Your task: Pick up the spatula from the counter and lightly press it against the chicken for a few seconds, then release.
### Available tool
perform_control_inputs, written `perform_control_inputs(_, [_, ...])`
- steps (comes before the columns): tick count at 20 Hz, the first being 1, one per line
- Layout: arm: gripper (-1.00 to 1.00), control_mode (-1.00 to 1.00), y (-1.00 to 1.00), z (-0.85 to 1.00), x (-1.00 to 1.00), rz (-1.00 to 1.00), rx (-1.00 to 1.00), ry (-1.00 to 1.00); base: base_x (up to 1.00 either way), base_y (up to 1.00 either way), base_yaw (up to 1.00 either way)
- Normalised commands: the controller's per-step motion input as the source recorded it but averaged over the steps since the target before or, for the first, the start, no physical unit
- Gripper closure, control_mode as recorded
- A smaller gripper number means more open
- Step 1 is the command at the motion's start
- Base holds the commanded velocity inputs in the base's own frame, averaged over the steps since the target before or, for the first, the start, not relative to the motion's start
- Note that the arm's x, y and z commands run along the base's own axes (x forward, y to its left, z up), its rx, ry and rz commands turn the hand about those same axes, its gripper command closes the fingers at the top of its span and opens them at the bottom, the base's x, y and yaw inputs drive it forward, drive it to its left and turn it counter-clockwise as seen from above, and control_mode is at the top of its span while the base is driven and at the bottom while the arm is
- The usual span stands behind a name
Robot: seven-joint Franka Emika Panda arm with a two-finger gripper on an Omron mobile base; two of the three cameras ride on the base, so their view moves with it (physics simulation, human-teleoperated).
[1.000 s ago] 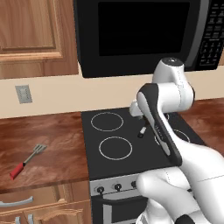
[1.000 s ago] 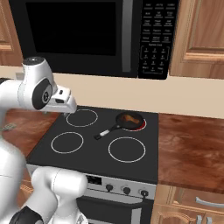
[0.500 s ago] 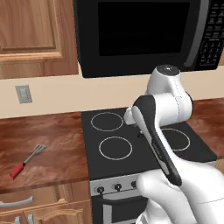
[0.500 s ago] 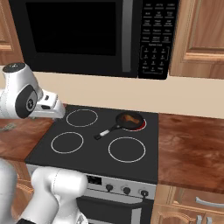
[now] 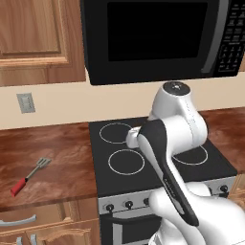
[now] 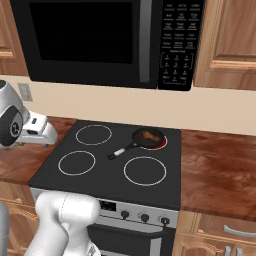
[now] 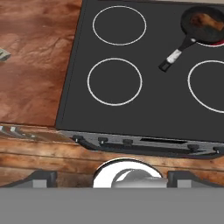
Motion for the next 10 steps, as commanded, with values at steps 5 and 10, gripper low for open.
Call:
perform_control_inputs(5, [-1.0, -1.0, 0.31, -0.18, -0.29, 0.0, 0.04, -0.01, 0.0, 0.0, 0.0])
perform_control_inputs(10, [-1.0, -1.0, 0.37, -0.07, -0.19, 0.0, 0.01, -0.06, 0.0, 0.0, 0.0])
